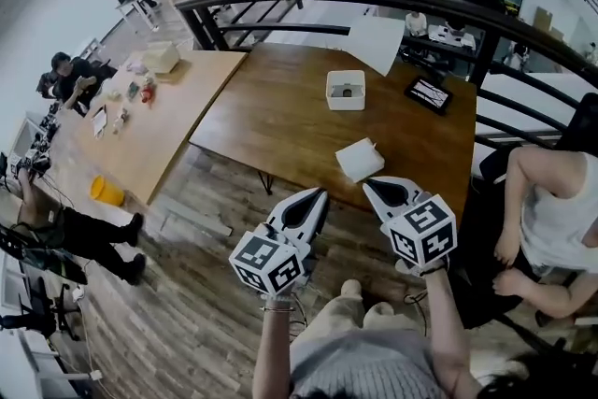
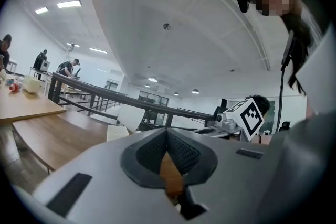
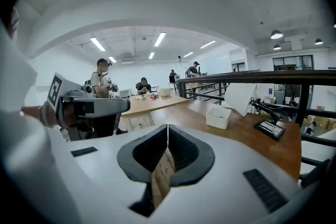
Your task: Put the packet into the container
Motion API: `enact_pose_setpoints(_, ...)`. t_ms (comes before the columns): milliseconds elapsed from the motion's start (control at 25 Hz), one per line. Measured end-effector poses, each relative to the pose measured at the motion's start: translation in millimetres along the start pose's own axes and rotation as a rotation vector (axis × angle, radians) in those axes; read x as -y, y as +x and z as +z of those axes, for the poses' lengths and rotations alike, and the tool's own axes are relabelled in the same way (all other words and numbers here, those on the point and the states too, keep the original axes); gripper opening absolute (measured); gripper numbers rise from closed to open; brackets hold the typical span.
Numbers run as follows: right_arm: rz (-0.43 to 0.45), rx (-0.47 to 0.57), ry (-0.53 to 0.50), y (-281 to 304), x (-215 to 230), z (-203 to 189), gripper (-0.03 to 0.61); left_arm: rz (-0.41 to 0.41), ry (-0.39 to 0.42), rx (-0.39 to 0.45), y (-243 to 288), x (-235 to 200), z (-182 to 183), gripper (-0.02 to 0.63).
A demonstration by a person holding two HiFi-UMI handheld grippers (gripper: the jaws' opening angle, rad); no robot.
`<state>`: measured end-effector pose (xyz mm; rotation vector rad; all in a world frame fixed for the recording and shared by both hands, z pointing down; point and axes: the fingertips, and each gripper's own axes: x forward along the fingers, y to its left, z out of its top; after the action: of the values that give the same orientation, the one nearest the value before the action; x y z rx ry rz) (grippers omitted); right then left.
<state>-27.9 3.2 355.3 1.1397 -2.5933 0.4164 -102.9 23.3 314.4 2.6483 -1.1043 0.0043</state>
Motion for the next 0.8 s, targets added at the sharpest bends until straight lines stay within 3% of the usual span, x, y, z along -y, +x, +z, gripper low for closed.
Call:
enact_pose_setpoints(400,-0.073,-0.053,0.047,27.4,21.3,-27.8,0.014,-0.067,-0.034,-0.065,23.4,-23.9,-28.5,0.005)
enact_pose_setpoints(800,-0.058,-0.146,0.082,47.8,38.9,-57.1,0.021,-0.015,-0.11,-0.089,32.7,-43.2,-54.0,0.005)
